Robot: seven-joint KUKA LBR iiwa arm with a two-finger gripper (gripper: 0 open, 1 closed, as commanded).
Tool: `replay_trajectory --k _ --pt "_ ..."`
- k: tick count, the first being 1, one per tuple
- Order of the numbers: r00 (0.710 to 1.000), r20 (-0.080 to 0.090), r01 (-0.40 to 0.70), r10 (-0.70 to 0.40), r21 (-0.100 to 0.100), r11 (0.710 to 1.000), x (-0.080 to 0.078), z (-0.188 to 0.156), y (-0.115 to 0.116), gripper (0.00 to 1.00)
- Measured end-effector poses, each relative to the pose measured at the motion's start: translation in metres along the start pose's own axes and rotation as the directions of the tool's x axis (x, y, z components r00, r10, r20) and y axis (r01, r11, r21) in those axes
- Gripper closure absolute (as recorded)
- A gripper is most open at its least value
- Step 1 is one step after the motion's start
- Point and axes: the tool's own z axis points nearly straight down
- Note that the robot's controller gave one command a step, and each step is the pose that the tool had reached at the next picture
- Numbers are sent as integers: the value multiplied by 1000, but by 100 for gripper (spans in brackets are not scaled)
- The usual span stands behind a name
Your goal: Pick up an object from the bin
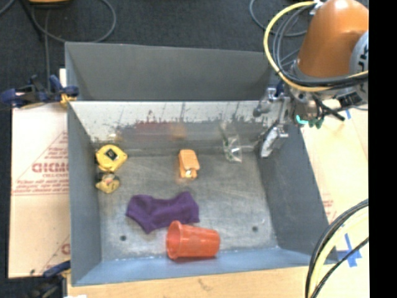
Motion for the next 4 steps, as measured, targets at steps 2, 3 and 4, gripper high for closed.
replay_trajectory --k 2,3,4 --pt "1000 12 7 -7 2 1000 0 83 4 0" --pt "1000 4 6 -6 1 1000 2 151 4 0" --pt "964 8 -265 265 -3 964 1 130 1 0"
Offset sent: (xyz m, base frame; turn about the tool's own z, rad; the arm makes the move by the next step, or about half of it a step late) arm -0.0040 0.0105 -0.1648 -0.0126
